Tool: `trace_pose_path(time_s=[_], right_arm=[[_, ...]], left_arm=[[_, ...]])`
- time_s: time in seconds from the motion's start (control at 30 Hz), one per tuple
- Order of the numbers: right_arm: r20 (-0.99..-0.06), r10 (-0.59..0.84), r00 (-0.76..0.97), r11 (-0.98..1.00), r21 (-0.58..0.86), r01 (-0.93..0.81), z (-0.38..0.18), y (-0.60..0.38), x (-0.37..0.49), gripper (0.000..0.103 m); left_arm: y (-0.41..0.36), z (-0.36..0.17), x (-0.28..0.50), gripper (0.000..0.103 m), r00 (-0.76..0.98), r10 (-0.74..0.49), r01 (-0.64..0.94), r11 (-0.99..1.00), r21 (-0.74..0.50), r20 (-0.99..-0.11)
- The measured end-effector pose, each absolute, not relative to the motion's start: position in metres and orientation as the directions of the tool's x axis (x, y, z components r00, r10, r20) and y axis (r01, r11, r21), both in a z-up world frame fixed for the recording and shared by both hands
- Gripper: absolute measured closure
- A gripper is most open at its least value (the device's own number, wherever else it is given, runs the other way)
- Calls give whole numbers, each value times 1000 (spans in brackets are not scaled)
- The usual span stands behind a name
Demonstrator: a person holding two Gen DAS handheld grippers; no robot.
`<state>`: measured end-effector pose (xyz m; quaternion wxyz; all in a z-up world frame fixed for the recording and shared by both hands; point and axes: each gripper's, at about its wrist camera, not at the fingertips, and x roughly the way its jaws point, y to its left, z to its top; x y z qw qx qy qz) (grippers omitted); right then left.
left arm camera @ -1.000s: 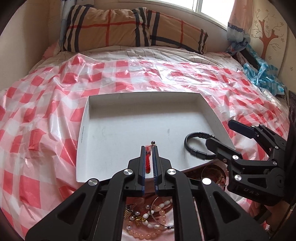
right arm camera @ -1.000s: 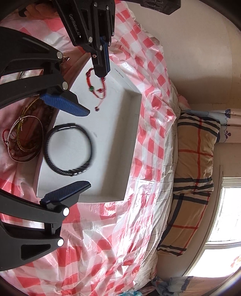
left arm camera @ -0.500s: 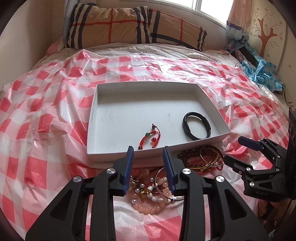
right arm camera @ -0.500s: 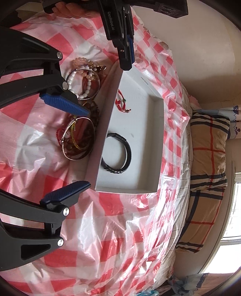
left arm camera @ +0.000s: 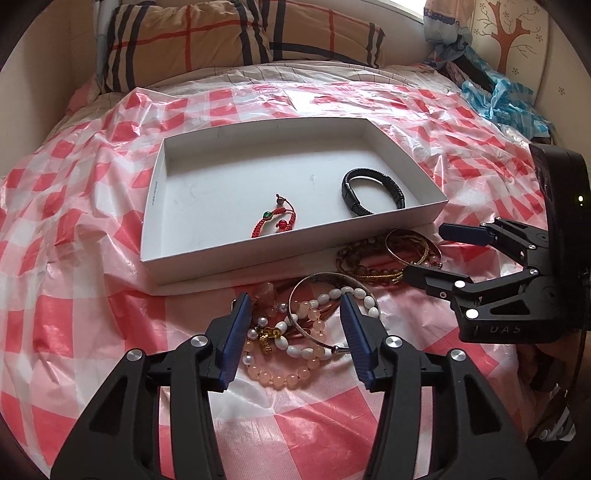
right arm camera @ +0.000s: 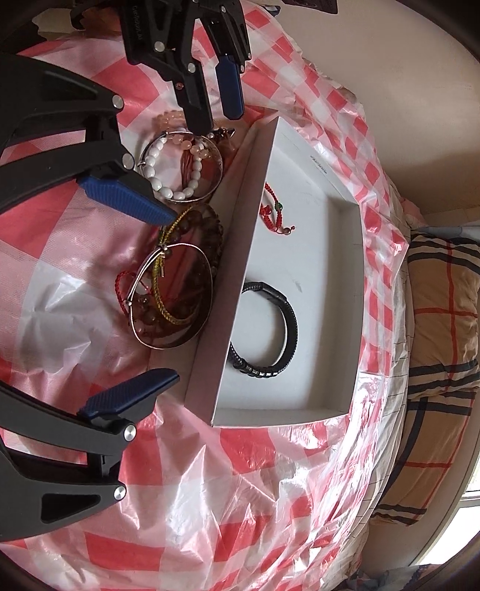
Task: Organize jewelry
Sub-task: 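Move the left tool to the engraved silver bangle while the right moves to the wire bangle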
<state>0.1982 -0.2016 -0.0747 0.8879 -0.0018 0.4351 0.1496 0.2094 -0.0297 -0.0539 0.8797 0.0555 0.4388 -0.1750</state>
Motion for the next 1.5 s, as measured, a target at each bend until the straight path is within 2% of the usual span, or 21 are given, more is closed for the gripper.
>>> trace_pose_path(time_s=[0.07, 0.17, 0.33, 0.63, 1.03, 1.2, 1.5], right_arm=[[-778, 276, 564, 952, 141, -272, -78, -201, 202, 26], [-782, 290, 552, 949, 161, -270, -81, -203, 203, 41], [-765, 282, 579, 952, 147, -268, -75, -203, 197, 42], [-756, 182, 629, 963, 9, -268, -71, -189, 183, 42], [-746, 157, 647, 965, -23, -261, -70, -186, 180, 42], [-743, 144, 653, 964, -43, -262, -68, -185, 176, 42], [-737, 125, 664, 965, -66, -255, -63, -187, 167, 42]], left_arm=[[-32, -53, 210, 56, 553, -273, 368, 928, -64, -787], [-36, -57, 215, 56, 549, -264, 376, 925, -48, -793], [-41, -68, 222, 56, 531, -252, 376, 926, -42, -809], [-48, -72, 220, 57, 524, -238, 396, 918, -13, -818], [-48, -73, 220, 94, 524, -232, 396, 918, -6, -819], [-47, -67, 216, 99, 533, -232, 397, 918, -2, -814], [-37, -55, 207, 99, 539, -248, 382, 924, -29, -805]])
